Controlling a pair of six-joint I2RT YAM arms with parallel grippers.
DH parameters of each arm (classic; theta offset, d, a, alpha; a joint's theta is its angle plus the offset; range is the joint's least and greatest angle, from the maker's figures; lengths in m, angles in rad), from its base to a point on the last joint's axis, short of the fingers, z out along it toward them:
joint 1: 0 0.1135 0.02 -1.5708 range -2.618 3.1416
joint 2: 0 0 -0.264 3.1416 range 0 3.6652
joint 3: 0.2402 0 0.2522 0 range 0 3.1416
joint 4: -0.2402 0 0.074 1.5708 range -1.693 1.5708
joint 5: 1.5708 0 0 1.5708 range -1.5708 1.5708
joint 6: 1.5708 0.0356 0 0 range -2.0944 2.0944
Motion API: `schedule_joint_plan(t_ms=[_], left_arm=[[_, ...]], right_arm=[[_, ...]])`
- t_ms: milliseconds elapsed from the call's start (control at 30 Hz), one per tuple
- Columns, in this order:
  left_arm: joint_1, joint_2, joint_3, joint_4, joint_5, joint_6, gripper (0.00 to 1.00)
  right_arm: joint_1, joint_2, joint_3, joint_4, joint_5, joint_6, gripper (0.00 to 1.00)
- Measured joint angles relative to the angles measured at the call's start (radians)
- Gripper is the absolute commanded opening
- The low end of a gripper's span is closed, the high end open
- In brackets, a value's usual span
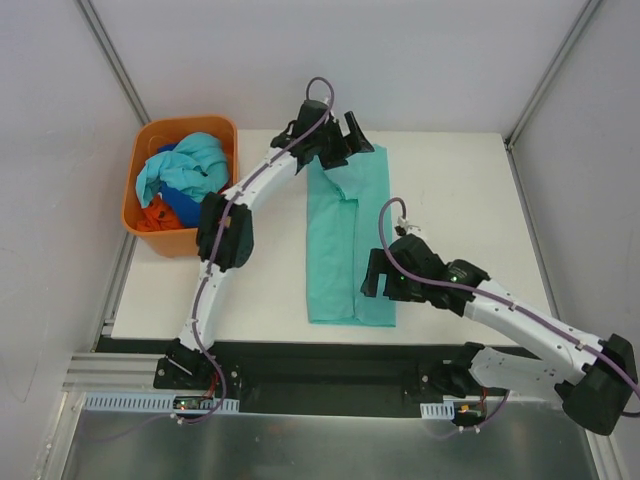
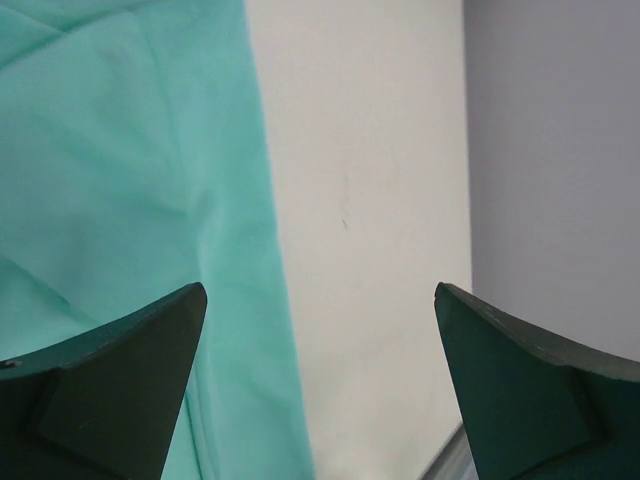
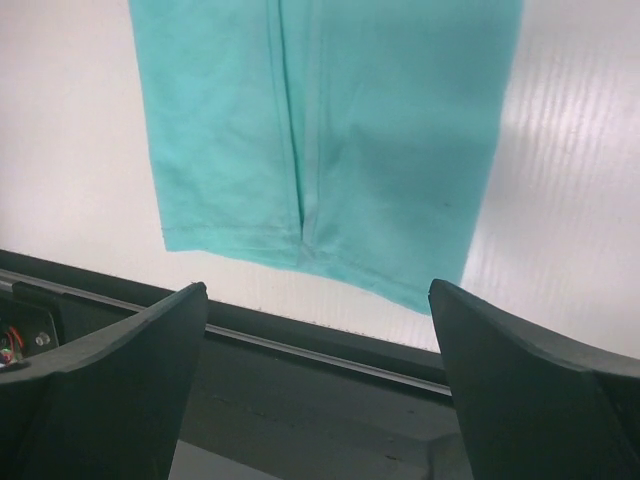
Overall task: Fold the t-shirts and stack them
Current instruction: Rotate the tshirt 90 degrees, then grab the bottom of the folded rectangular tshirt with both arms
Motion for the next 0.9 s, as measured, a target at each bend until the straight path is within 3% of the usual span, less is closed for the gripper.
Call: schedule_joint_plan(t_ms=[67, 300, 433, 633, 867, 900], left_arm=[[-0.017, -0.153, -0.124, -0.005, -0.003, 0.022, 0.99], [-0.167, -0.976, -0.883, 0.079, -0.147, 0.118, 0.99], [-0.282, -1.267, -1.239, 0.089, -0.234, 0.103, 0.99], [-0.369, -1.269, -1.638, 0.025, -0.27, -0.031, 0.99], [-0.438, -1.238, -1.715, 0.028, -0.282, -0.155, 0.74], [-0.438, -1.226, -1.715, 0.041, -0.285, -0.161, 0.64]], right_arm=[[-0.01, -0.045, -0.023, -0.017, 0.02, 0.0, 0.97], [-0.104, -0.186, -0.147, -0.059, 0.037, -0.01, 0.97], [-0.15, -0.193, -0.198, -0.063, 0.034, -0.035, 0.97], [-0.193, -0.144, -0.237, -0.029, -0.019, -0.075, 0.97], [-0.213, -0.042, -0.318, 0.085, -0.148, -0.09, 0.99], [-0.213, -0.036, -0.329, 0.098, -0.163, -0.089, 0.99]])
